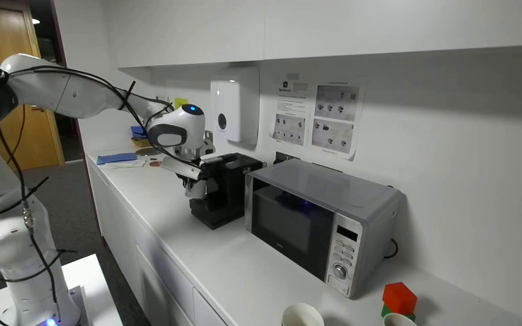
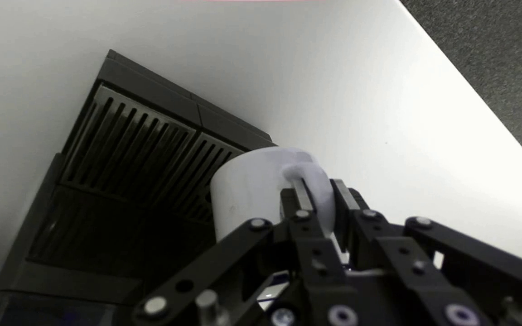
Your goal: Take the mug from the coffee maker and put it on the counter, and pour the content from the transparent cup into the mug
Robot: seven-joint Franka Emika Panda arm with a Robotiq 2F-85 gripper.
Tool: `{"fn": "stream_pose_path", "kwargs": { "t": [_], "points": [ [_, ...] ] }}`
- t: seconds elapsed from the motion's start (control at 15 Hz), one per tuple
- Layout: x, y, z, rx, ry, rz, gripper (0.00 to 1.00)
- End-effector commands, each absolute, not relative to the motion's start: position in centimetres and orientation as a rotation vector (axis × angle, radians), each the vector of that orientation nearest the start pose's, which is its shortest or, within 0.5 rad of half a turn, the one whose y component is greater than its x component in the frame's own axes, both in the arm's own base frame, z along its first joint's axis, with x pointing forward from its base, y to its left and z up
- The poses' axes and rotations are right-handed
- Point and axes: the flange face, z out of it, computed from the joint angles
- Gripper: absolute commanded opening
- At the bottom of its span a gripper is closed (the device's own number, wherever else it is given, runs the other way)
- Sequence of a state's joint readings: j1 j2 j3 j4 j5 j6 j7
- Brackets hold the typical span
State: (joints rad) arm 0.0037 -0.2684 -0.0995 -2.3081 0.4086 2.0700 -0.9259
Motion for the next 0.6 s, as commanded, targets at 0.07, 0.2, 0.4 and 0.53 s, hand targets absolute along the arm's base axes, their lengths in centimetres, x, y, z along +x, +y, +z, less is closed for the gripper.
{"fn": "stream_pose_path", "kwargs": {
  "t": [0.07,0.2,0.4,0.53],
  "points": [
    [46.28,-2.02,46.76,-2.641,-0.841,-0.308,0.04],
    [46.39,-2.11,46.81,-2.635,-0.828,-0.316,0.04],
    [46.53,-2.2,46.56,-2.63,-0.817,-0.318,0.04],
    [46.75,-2.32,46.26,-2.623,-0.804,-0.318,0.04]
  ]
}}
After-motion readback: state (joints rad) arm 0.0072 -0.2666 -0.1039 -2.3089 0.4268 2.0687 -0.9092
